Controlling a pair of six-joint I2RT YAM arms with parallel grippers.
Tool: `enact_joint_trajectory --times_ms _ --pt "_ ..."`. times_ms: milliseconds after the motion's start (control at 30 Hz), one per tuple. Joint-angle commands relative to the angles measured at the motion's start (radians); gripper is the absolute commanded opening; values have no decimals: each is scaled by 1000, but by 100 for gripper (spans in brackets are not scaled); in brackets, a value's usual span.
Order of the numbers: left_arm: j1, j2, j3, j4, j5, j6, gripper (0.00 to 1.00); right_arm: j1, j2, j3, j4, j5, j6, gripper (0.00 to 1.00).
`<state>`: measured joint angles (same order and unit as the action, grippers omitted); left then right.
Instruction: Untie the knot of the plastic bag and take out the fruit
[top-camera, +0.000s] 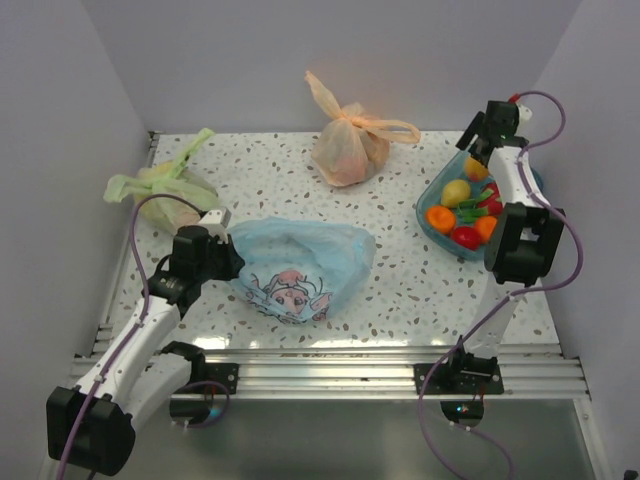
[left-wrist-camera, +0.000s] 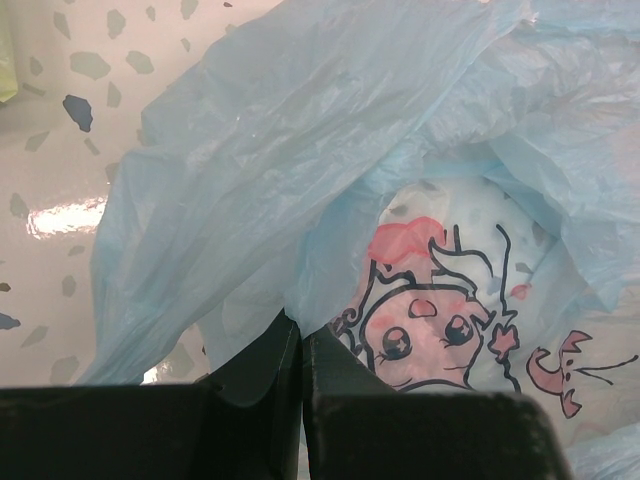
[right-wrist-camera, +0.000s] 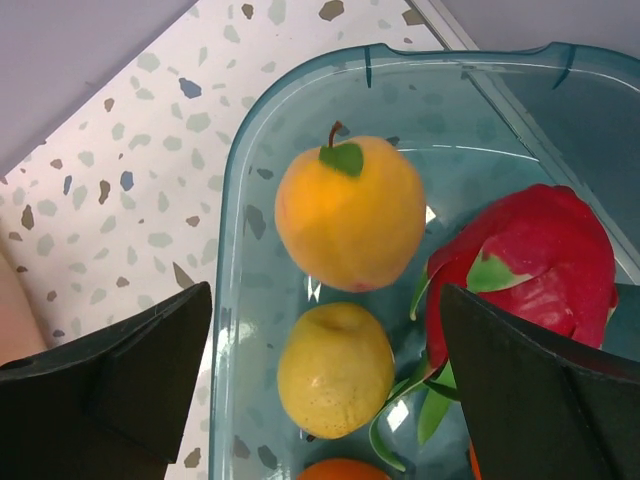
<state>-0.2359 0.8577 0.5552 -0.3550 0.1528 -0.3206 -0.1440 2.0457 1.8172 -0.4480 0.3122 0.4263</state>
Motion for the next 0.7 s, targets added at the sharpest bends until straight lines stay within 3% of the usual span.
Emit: enact_joint_trajectory --times_ms 0,167,533,667 --pt "1 -6 22 45 17 11 5 4 -114 1 -8 -4 26 99" --pt "0 -19 20 48 22 12 5 6 -318 -88 -40 -56 37 99" --pt "-5 -11 18 132 157 -81 7 6 -837 -317 -184 -383 8 99" --pt "-74 4 54 151 146 -118 7 32 -1024 -389 -213 -383 -27 99"
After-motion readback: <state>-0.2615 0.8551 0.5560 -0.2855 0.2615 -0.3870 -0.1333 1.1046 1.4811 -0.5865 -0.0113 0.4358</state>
